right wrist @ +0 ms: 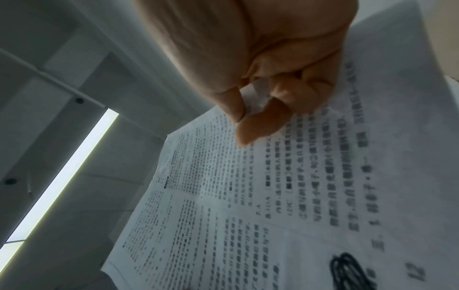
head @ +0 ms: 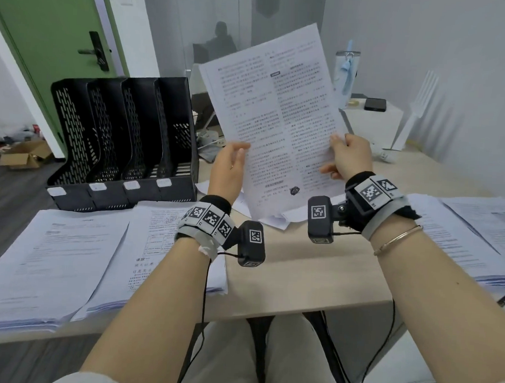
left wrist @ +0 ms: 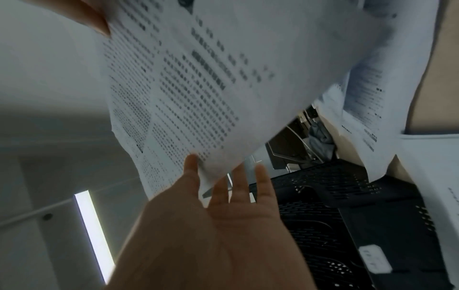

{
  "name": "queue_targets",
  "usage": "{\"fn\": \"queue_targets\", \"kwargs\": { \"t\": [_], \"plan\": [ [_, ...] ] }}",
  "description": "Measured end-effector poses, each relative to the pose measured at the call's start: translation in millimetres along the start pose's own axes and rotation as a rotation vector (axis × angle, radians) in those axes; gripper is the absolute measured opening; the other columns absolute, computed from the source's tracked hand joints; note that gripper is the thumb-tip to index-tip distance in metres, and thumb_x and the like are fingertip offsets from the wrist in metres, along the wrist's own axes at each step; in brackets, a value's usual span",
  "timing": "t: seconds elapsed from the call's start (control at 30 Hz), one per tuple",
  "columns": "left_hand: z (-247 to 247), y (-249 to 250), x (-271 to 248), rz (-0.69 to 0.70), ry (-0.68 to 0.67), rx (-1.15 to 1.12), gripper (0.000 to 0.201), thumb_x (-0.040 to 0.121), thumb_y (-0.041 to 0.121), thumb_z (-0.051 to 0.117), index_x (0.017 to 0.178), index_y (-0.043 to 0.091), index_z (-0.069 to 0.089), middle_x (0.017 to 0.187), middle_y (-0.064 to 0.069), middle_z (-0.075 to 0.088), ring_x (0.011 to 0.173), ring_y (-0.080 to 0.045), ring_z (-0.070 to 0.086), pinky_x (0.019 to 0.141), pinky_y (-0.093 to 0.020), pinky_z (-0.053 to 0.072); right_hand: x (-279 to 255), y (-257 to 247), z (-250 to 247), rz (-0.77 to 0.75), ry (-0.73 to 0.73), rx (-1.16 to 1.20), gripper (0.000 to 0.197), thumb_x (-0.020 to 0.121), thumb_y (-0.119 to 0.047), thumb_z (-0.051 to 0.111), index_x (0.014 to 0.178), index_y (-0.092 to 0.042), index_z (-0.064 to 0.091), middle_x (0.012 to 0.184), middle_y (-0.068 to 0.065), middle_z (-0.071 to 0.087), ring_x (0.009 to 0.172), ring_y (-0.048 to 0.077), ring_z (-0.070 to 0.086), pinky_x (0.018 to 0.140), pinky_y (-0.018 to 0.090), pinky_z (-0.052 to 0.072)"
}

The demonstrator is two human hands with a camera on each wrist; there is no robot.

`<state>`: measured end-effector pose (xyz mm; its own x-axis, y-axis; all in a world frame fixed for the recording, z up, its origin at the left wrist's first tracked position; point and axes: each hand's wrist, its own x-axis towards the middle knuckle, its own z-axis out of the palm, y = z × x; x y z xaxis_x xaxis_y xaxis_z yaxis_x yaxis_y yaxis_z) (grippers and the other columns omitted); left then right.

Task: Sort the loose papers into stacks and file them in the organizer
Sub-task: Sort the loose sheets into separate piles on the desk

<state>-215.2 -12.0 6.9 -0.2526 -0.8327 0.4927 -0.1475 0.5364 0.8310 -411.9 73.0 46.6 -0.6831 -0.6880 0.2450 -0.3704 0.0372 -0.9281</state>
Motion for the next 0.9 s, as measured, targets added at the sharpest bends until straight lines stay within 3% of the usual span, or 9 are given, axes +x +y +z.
{"fn": "queue_targets", "kwargs": {
  "t": [0.07, 0.17, 0.23, 0.3, 0.37, 0.47, 0.57, 0.77, 0.9],
  "plan": [
    [3.9, 0.4, -0.2, -0.046, -0.064, -0.012, 0.025, 0.098, 0.006, 0.038, 0.116, 0.008, 0.057, 0.125, -0.002, 0.056, 0.108, -0.011, 0.053, 0.084, -0.015, 0.049, 2.0, 4.7, -2.4, 0.024, -0.005, -0.006, 0.026, 0.100, -0.029, 0.039, 0.081, -0.014, 0.050, 0.080, 0.001, 0.057, 0.036, 0.006, 0.057, 0.037, 0.020, 0.037],
    [14.0, -0.5, 2.1, -0.083, -0.153, 0.031, 0.033, 0.094, -0.004, 0.038, 0.118, 0.009, 0.055, 0.131, -0.004, 0.053, 0.113, -0.023, 0.056, 0.092, -0.031, 0.051, 4.2, 14.5, -9.4, 0.068, 0.007, 0.004, 0.025, 0.099, -0.027, 0.041, 0.101, -0.008, 0.057, 0.092, 0.005, 0.061, 0.039, 0.007, 0.060, 0.039, 0.021, 0.039],
    [22.7, -0.3, 1.7, -0.089, -0.195, 0.056, 0.037, 0.092, -0.007, 0.037, 0.121, 0.010, 0.053, 0.131, -0.004, 0.052, 0.113, -0.024, 0.057, 0.086, -0.027, 0.052, 4.5, 22.7, -17.1, 0.103, 0.027, 0.049, 0.025, 0.097, -0.022, 0.045, 0.118, -0.009, 0.051, 0.102, 0.002, 0.059, 0.050, 0.011, 0.064, 0.036, 0.019, 0.040],
    [33.5, 1.7, 0.6, -0.097, -0.232, 0.083, 0.042, 0.090, -0.008, 0.037, 0.125, 0.010, 0.051, 0.132, -0.005, 0.051, 0.113, -0.023, 0.056, 0.083, -0.023, 0.050, 4.9, 31.5, -27.1, 0.096, 0.076, 0.030, 0.040, 0.092, -0.014, 0.051, 0.131, -0.015, 0.042, 0.106, 0.002, 0.050, 0.069, 0.015, 0.061, 0.045, 0.019, 0.044],
    [44.9, 4.2, -0.2, -0.108, -0.272, 0.085, 0.045, 0.090, -0.008, 0.037, 0.129, 0.011, 0.048, 0.133, -0.007, 0.051, 0.113, -0.026, 0.056, 0.086, -0.030, 0.052, 2.3, 37.8, -39.2, 0.070, 0.107, -0.018, 0.046, 0.087, -0.011, 0.054, 0.131, -0.019, 0.042, 0.111, 0.008, 0.049, 0.079, 0.019, 0.054, 0.055, 0.022, 0.042],
    [62.0, 7.2, -0.3, -0.114, -0.290, 0.060, 0.047, 0.091, -0.006, 0.038, 0.133, 0.013, 0.046, 0.137, -0.006, 0.048, 0.113, -0.024, 0.057, 0.073, -0.027, 0.056, -10.3, 43.4, -55.4, 0.126, -0.013, -0.026, 0.033, 0.088, -0.012, 0.053, 0.121, -0.019, 0.053, 0.086, 0.004, 0.055, 0.057, 0.015, 0.044, 0.045, 0.023, 0.032],
    [80.9, 15.8, 0.8, -0.107, -0.275, 0.032, 0.047, 0.092, -0.006, 0.038, 0.135, 0.013, 0.043, 0.139, -0.005, 0.044, 0.105, -0.018, 0.056, 0.064, -0.022, 0.056, -27.6, 47.8, -70.3, 0.183, -0.171, -0.065, 0.032, 0.090, -0.018, 0.054, 0.121, -0.019, 0.058, 0.074, 0.001, 0.061, 0.050, 0.014, 0.044, 0.046, 0.023, 0.031],
    [128.1, 35.4, 2.4, -0.079, -0.235, -0.084, 0.050, 0.091, -0.009, 0.037, 0.137, 0.010, 0.041, 0.141, -0.006, 0.042, 0.118, -0.021, 0.052, 0.076, -0.024, 0.056, -44.5, 67.5, -99.5, 0.253, -0.294, -0.033, 0.042, 0.095, -0.023, 0.053, 0.136, -0.020, 0.045, 0.087, 0.012, 0.070, 0.061, 0.018, 0.060, 0.057, 0.027, 0.046],
    [162.3, 53.4, -1.2, -0.080, -0.243, -0.191, 0.052, 0.091, -0.010, 0.036, 0.138, 0.012, 0.039, 0.142, -0.005, 0.040, 0.108, -0.015, 0.054, 0.058, -0.015, 0.053, -45.0, 83.6, -122.7, 0.283, -0.248, 0.071, 0.048, 0.097, -0.025, 0.050, 0.142, -0.019, 0.037, 0.091, 0.017, 0.068, 0.074, 0.025, 0.068, 0.070, 0.033, 0.055]
  ]
}}
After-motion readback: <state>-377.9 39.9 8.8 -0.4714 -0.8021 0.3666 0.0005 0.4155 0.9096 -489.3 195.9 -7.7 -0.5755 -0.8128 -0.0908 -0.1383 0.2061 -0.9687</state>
